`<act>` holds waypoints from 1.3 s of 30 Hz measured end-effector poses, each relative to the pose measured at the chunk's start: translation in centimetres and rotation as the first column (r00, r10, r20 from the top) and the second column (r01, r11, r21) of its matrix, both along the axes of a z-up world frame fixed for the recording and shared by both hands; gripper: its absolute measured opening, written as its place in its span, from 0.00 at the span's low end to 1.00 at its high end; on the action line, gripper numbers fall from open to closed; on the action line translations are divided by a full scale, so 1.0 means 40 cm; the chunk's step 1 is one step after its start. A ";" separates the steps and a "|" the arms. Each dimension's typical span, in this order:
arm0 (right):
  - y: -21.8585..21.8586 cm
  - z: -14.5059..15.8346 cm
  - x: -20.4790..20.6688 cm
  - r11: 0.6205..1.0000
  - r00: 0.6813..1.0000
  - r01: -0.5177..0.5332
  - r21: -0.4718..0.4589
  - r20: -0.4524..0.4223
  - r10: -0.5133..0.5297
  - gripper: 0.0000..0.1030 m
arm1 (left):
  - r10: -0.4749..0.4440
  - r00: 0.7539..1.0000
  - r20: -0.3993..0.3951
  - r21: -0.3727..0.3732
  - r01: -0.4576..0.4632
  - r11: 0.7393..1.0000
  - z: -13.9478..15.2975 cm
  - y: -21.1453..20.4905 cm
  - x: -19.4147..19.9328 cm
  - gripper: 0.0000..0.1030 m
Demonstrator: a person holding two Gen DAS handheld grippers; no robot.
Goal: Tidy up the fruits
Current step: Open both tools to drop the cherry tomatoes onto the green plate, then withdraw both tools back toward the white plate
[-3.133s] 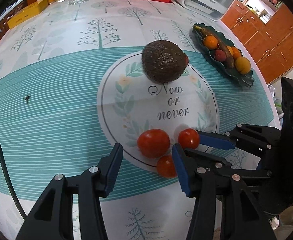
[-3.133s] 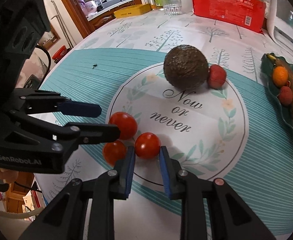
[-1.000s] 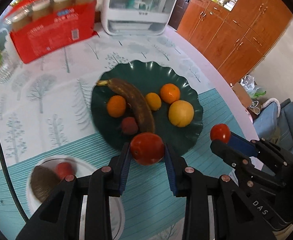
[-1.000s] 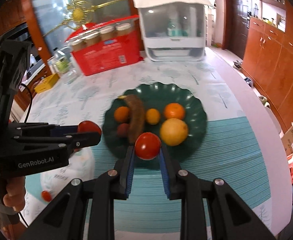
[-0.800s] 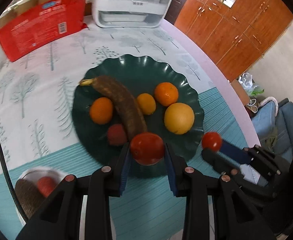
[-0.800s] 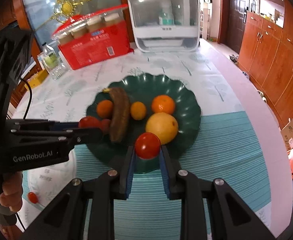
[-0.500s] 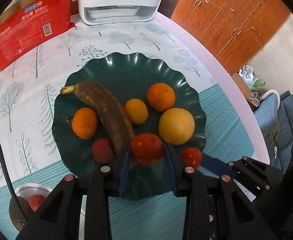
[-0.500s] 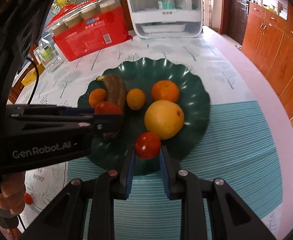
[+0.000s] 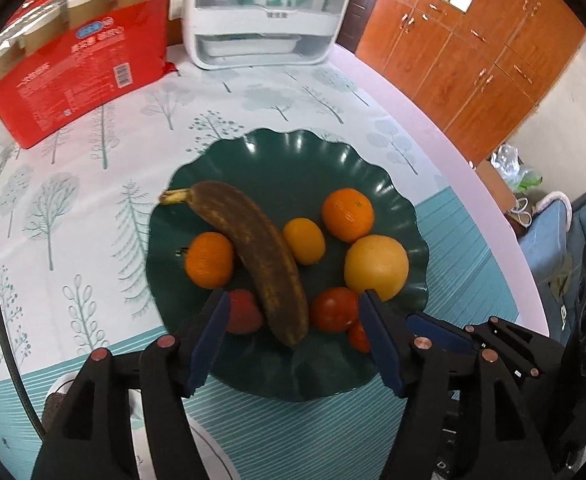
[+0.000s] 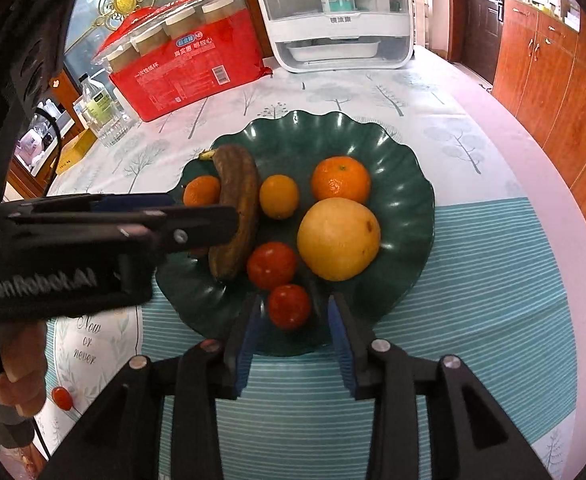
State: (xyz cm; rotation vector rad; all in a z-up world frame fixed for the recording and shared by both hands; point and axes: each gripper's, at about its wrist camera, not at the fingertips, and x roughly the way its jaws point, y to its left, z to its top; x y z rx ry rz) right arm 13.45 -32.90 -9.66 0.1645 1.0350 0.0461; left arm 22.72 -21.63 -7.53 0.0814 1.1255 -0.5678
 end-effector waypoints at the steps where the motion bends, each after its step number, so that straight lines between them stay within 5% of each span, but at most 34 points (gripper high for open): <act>1: 0.000 0.001 0.000 1.000 1.000 0.003 0.000 0.001 -0.003 0.35 | 0.006 1.000 0.008 -0.001 -0.006 1.000 0.006 0.006 -0.001 0.66; 19: 0.012 0.036 -0.023 1.000 1.000 0.013 -0.011 0.027 -0.012 0.35 | 0.037 0.994 0.100 0.027 -0.040 0.999 0.070 0.064 -0.063 0.69; 39: 0.072 0.081 -0.149 1.000 0.999 0.013 -0.004 0.048 -0.013 0.35 | 0.055 0.995 0.087 0.032 -0.058 0.998 0.071 0.165 -0.259 0.80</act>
